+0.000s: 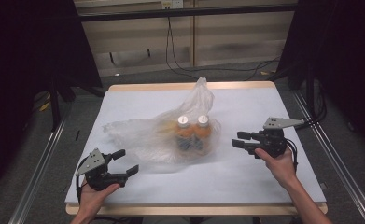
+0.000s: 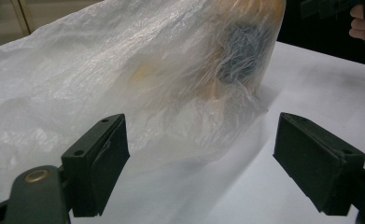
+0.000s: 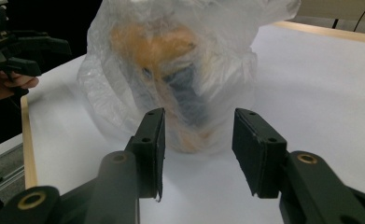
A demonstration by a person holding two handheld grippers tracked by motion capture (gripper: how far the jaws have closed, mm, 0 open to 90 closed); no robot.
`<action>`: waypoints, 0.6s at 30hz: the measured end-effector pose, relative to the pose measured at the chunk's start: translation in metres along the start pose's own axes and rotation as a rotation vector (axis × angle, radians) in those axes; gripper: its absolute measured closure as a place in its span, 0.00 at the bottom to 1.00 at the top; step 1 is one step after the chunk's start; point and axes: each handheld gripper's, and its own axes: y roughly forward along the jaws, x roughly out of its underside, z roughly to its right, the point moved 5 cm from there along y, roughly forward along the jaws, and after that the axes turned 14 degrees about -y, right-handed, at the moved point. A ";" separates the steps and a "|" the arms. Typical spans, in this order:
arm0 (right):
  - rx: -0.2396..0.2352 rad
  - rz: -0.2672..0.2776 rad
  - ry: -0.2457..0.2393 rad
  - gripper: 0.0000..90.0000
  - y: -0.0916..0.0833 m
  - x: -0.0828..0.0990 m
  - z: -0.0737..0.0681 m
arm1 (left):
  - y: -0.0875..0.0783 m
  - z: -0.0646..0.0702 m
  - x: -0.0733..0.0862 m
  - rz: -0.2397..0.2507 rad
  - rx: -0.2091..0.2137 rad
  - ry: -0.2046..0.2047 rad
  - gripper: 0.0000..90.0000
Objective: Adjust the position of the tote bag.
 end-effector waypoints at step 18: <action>-0.005 -0.001 -0.050 0.50 0.027 -0.060 0.032 | 0.009 0.005 0.003 -0.043 0.014 0.023 0.20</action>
